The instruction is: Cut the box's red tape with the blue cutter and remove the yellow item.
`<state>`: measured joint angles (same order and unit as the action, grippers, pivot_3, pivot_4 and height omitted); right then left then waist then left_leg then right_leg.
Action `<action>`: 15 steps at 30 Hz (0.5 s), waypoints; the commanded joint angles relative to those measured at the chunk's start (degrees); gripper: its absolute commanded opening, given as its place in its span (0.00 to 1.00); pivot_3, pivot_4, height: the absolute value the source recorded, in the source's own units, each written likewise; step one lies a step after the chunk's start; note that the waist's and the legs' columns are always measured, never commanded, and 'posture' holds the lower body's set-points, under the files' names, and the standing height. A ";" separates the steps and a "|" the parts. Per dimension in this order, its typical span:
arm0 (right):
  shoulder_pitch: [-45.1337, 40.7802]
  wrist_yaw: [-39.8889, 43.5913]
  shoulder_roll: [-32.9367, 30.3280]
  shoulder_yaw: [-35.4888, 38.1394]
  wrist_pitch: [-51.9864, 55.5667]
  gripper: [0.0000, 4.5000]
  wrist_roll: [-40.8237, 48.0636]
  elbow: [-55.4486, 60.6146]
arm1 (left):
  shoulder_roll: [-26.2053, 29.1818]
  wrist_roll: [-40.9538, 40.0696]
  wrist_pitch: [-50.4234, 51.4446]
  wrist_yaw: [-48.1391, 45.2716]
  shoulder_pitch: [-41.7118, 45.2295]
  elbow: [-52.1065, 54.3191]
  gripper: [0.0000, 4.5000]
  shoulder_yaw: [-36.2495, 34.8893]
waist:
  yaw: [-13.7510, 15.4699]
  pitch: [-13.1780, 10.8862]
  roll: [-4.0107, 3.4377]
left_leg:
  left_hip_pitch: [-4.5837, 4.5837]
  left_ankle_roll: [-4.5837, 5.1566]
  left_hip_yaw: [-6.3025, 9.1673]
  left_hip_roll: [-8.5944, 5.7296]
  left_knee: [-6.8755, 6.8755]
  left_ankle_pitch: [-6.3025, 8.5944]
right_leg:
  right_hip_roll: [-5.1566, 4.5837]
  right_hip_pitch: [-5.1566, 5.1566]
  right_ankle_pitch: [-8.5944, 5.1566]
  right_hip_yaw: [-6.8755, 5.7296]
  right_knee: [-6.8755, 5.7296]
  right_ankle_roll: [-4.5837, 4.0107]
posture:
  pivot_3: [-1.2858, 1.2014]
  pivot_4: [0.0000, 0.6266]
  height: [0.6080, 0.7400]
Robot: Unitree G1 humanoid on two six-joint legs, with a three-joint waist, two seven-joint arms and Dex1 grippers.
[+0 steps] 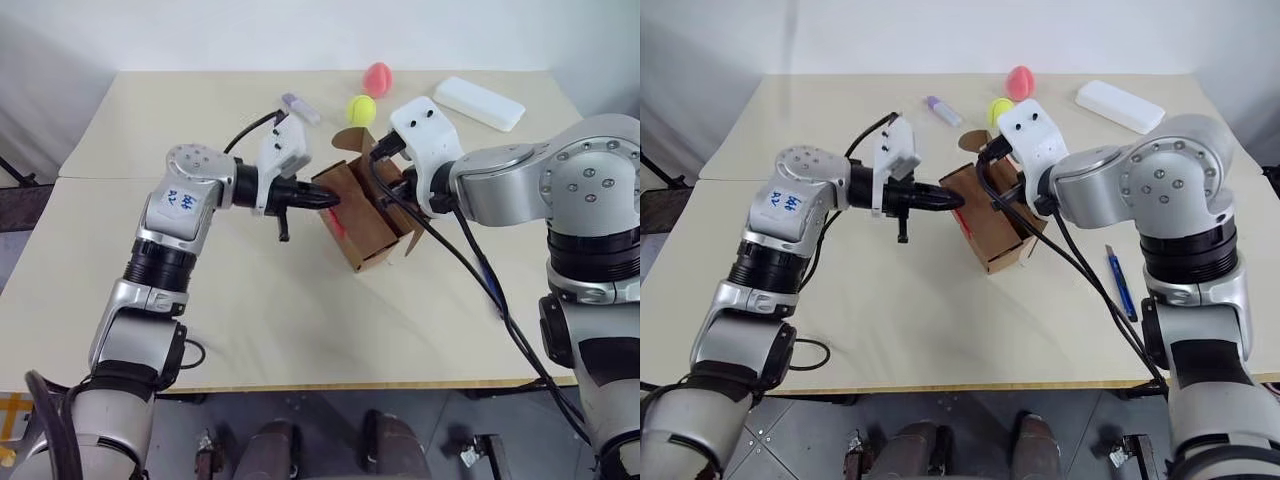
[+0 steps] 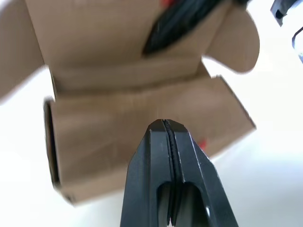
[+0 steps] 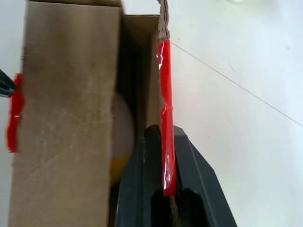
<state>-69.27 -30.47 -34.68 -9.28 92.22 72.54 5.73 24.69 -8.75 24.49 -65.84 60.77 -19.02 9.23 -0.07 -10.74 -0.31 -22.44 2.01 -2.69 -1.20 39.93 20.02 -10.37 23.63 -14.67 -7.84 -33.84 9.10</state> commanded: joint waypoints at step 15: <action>0.69 -24.19 -10.40 -6.75 -9.39 0.00 35.88 0.10 | -5.43 9.61 -19.42 2.71 4.15 -17.82 0.00 7.12 | 0.05 0.00 0.03 | 0.01 0.03 -0.12 0.06 0.02 0.02 | -0.01 0.00 0.00 -0.02 0.06 0.00 | 0.52 0.24 1.00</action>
<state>-68.62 -51.19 -42.93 -13.90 86.62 101.03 4.05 18.84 -1.23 5.90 -62.83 64.74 -35.12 15.13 -0.01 -10.74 -0.28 -22.42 2.04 -2.81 -1.15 39.96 20.04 -10.37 23.63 -14.67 -7.87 -33.77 9.10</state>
